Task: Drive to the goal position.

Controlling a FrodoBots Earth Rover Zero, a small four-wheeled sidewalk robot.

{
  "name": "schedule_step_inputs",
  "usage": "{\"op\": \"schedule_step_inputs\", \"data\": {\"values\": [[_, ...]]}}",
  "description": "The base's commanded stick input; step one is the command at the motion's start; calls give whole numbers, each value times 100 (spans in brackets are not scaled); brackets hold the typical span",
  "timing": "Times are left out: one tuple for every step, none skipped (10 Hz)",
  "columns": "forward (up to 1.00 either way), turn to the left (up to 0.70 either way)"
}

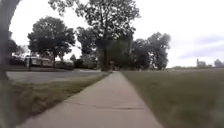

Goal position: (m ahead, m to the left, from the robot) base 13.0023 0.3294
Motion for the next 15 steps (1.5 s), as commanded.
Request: {"op": "schedule_step_inputs", "data": {"values": [[100,0],[100,0],[100,0],[100,0],[100,0],[100,0],[100,0],[100,-40],[100,-40],[100,-16],[100,0],[100,0],[100,0],[100,0],[100,0]]}}
